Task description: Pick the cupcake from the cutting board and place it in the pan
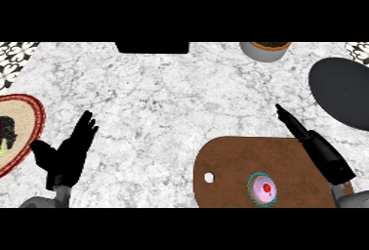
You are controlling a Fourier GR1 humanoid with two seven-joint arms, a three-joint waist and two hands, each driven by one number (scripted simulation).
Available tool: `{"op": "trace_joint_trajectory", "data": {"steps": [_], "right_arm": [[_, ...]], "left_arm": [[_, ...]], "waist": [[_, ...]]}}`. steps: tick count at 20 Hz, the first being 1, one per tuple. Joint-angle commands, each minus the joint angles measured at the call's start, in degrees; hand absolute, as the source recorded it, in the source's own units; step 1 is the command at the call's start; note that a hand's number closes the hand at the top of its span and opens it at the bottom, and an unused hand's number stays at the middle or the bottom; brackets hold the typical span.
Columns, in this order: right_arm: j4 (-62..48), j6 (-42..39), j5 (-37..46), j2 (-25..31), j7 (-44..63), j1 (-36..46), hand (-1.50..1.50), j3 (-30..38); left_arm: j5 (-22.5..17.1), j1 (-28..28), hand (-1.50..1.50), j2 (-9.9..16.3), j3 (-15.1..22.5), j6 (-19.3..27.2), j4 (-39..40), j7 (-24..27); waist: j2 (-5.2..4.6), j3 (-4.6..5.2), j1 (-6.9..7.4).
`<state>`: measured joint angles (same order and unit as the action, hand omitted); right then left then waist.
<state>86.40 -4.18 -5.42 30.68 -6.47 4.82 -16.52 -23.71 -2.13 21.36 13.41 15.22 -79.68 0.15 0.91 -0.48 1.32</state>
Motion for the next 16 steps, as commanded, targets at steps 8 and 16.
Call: {"op": "trace_joint_trajectory", "data": {"steps": [8, 16], "right_arm": [[11.1, 9.84, -9.23, -1.02, 2.14, -5.5, 1.5, 16.37], [33.48, 1.51, -9.18, 5.47, -5.43, -30.84, -1.5, 23.57]], "left_arm": [[5.39, -0.68, 0.0, -2.5, 3.9, 0.27, -9.51, 8.02], [9.49, 1.63, 0.0, -4.44, 7.71, 0.91, -13.69, 7.94]], "waist": [[0.48, 0.59, -6.01], [-0.45, 0.5, -2.72]]}}
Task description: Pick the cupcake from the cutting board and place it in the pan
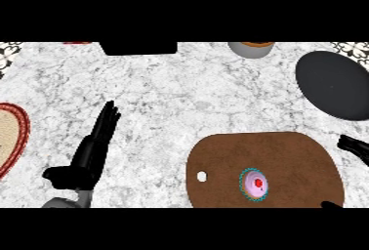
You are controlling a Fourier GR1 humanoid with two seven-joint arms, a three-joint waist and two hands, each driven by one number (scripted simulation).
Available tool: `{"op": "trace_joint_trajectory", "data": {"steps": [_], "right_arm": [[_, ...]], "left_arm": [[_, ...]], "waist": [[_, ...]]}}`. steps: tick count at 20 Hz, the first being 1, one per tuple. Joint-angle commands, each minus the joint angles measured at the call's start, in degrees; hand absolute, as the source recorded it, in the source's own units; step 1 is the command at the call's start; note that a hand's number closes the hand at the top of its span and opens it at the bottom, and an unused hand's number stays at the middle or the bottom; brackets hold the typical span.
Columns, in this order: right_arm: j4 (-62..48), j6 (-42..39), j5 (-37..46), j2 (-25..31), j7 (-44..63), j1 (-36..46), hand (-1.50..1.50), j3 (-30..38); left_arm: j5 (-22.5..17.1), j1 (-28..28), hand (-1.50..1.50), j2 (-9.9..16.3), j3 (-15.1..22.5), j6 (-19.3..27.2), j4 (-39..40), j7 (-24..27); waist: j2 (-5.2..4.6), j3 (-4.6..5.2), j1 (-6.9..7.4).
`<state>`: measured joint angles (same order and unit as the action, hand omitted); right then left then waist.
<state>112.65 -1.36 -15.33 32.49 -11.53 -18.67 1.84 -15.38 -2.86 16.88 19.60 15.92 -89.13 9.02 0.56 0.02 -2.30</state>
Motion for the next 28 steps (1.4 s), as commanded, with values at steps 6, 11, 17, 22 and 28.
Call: {"op": "trace_joint_trajectory", "data": {"steps": [6, 11, 17, 22, 28], "right_arm": [[12.91, -5.27, 3.87, 8.27, 8.41, -7.17, -1.5, 7.66], [13.94, -5.67, 11.09, 11.34, 20.67, 0.45, -1.5, -0.13], [14.49, -10.95, 19.23, 17.25, 33.56, 7.09, -1.5, -10.44], [13.48, -13.44, 29.19, 14.06, 43.13, 14.86, -1.5, -22.9], [7.71, -17.87, 35.73, 5.4, 45.11, 18.05, -1.5, -27.24]], "left_arm": [[2.29, 1.86, 0.0, -2.18, 1.25, -0.56, -2.29, 0.65], [1.87, -1.67, 0.0, -0.35, -1.06, -3.21, -0.8, -1.07], [3.63, -2.25, 0.0, -3.62, 1.19, -1.56, 0.32, -1.05], [3.92, -0.18, 0.0, -3.47, 1.43, -2.58, -0.67, -0.36], [5.58, -0.57, 0.0, -6.5, -0.54, -3.17, 3.13, 1.69]], "waist": [[-0.38, 0.04, 1.86], [-0.67, 0.05, 2.95], [-0.89, 0.1, 3.92], [-0.75, 0.09, 4.3], [-0.57, -0.01, 2.44]]}}
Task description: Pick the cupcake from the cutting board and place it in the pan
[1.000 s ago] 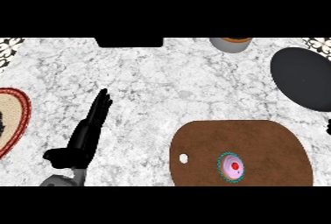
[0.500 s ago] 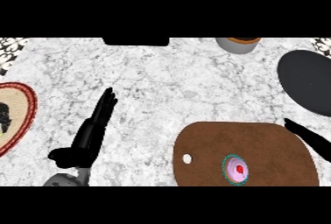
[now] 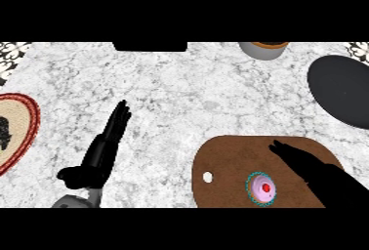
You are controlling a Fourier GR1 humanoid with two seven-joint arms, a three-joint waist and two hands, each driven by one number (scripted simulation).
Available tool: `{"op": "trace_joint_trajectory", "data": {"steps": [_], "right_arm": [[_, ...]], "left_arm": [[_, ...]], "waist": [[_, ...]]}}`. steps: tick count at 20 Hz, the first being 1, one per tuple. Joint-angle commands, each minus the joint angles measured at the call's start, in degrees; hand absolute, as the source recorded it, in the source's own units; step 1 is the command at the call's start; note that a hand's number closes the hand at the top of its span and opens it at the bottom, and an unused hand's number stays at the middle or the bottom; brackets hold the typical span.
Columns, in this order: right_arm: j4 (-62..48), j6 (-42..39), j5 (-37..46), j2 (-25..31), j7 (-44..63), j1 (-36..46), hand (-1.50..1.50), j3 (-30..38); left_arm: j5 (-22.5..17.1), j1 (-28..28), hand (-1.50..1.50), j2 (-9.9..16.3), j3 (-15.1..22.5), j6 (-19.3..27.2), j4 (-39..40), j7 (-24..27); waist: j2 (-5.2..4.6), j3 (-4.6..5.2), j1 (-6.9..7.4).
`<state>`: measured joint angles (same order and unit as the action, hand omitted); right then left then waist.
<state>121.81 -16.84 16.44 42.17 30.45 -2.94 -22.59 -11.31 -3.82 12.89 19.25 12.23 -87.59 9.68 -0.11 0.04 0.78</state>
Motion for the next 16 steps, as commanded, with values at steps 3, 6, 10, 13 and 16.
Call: {"op": "trace_joint_trajectory", "data": {"steps": [3, 6, 10, 13, 16], "right_arm": [[-4.71, -6.27, 1.76, -8.64, 5.8, 6.46, -1.5, -0.52], [-4.75, -6.39, 7.2, -11.78, 6.24, 4.42, -1.5, -3.25], [-7.98, -4.05, 12.28, -13.92, 0.31, 0.81, -1.5, -1.94], [-9.09, -3.3, 13.89, -17.24, -0.56, -0.28, -1.5, -2.75], [-12.53, -3.81, 13.15, -16.59, -5.94, 0.12, -1.5, 1.75]], "left_arm": [[1.02, -0.52, 0.0, -2.05, -2.56, -1.79, 1.08, -0.24], [2.93, -0.34, 0.0, -2.69, -2.83, -1.4, -0.14, -1.62], [2.98, -0.47, 0.0, -2.21, -5.11, -3.16, -2.2, -4.01], [4.31, -0.26, 0.0, -4.16, -4.31, -3.07, -2.66, -4.79], [2.24, -1.51, 0.0, -1.85, -9.41, -7.01, 0.89, -2.56]], "waist": [[0.08, -0.03, -0.58], [0.12, -0.04, -0.7], [0.14, -0.05, -0.78], [0.15, -0.05, -0.83], [0.11, -0.05, -0.84]]}}
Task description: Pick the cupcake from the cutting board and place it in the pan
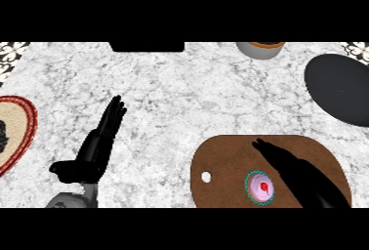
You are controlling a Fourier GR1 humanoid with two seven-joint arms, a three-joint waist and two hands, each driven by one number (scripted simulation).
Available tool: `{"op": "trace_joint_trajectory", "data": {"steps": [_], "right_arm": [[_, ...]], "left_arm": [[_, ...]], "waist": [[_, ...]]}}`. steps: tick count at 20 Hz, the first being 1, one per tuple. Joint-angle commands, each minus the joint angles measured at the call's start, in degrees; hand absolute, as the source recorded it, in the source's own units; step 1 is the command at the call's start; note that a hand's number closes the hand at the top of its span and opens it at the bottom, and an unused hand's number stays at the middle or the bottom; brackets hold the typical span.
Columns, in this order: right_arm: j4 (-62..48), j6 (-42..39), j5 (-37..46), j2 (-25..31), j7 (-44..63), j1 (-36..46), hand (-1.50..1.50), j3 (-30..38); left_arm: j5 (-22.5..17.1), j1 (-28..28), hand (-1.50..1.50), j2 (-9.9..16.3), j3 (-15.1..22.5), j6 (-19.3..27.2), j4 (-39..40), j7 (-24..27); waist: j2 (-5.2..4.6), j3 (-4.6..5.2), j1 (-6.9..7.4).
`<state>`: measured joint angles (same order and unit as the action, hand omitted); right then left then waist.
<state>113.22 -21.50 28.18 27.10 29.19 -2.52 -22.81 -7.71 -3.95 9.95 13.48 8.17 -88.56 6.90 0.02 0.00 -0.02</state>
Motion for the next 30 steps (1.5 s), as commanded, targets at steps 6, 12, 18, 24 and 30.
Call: {"op": "trace_joint_trajectory", "data": {"steps": [6, 12, 18, 24, 30], "right_arm": [[-8.81, -3.4, 5.11, -7.62, -0.72, 5.19, -1.5, 1.75], [-17.93, -5.8, 6.85, -5.21, -8.57, 6.51, 1.5, 1.64], [-18.19, -1.18, 16.25, -6.01, -13.43, 4.0, 1.5, -2.57], [-13.41, 0.89, 19.62, -7.94, -13.21, 2.66, 1.5, -0.9], [-16.96, 4.69, 17.14, -3.53, -24.91, 5.14, 1.5, 8.06]], "left_arm": [[3.49, -0.36, 0.0, -3.63, -0.23, -0.96, -0.39, -2.0], [2.51, -0.45, 0.0, -1.48, -2.95, -3.09, -1.89, -3.38], [4.49, 3.95, 0.0, -4.24, -1.22, -2.69, -2.93, -0.57], [4.3, 2.34, 0.0, -3.02, -3.55, -4.0, -6.37, -6.17], [5.58, 3.23, 0.0, -4.19, -3.52, -4.87, -1.69, -0.28]], "waist": [[-0.02, 0.0, 0.13], [-0.11, -0.02, 0.41], [-0.01, 0.0, 0.05], [0.04, -0.01, 0.01], [-0.03, 0.0, 0.06]]}}
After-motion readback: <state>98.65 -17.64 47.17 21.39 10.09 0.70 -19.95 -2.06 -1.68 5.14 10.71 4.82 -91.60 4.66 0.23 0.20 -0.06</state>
